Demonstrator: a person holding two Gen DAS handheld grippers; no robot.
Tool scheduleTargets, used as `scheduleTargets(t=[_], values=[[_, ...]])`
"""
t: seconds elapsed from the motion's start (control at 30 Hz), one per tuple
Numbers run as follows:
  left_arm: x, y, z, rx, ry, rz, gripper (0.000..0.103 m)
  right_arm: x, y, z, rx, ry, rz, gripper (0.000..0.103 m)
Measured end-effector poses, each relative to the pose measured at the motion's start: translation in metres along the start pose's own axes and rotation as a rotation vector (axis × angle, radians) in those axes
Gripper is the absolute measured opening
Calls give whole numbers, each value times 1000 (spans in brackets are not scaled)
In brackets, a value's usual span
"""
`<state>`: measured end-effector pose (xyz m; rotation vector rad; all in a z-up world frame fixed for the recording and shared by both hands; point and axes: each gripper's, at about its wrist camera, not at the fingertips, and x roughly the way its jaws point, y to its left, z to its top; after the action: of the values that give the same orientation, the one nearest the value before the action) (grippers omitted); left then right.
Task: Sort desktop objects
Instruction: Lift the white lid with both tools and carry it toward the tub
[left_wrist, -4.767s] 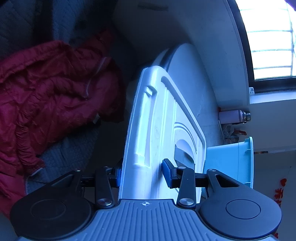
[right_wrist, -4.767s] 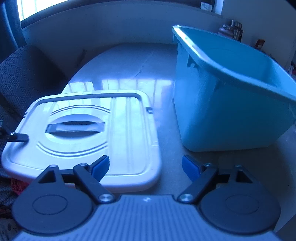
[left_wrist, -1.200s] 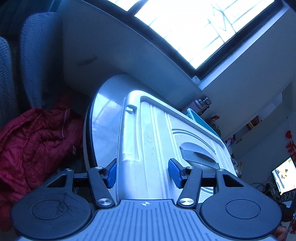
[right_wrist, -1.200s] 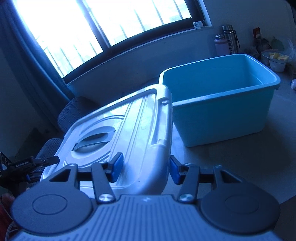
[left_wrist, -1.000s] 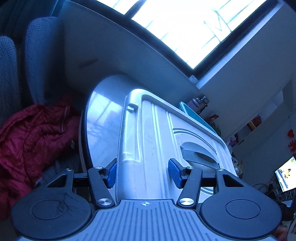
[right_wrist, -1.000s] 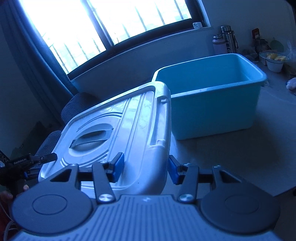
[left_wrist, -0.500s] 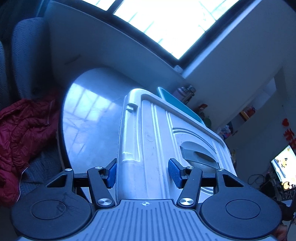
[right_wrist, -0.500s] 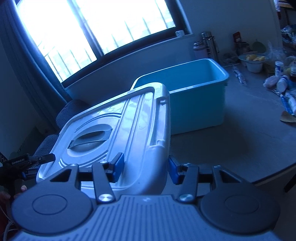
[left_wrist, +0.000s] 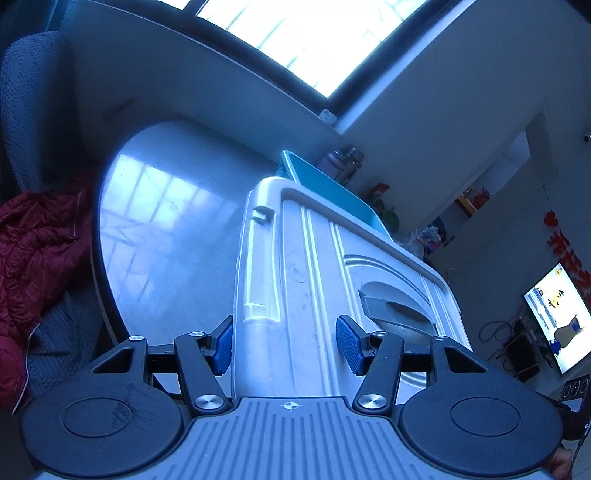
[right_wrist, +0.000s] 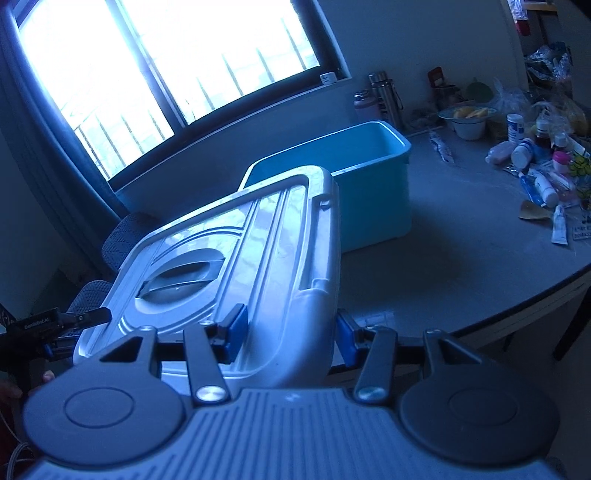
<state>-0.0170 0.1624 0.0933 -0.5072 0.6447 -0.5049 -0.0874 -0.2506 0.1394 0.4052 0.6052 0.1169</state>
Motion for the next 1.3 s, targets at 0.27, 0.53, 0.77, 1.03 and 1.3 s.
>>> scheduleTargets(t=[0.27, 0.53, 0.77, 1.03, 1.3], values=[[25, -31, -4, 15, -21, 1, 57, -7, -34, 16, -12, -21, 11, 50], [63, -76, -19, 6, -41, 8, 57, -13, -90, 42, -21, -29, 23, 51], [88, -116, -22, 23, -53, 18, 57, -18, -129, 60, -20, -28, 35, 51], [105, -147, -22, 0, -74, 61, 57, -17, -155, 85, -21, -13, 71, 51], [111, -169, -23, -31, -112, 116, 57, -8, -171, 108, -49, 6, 128, 51]])
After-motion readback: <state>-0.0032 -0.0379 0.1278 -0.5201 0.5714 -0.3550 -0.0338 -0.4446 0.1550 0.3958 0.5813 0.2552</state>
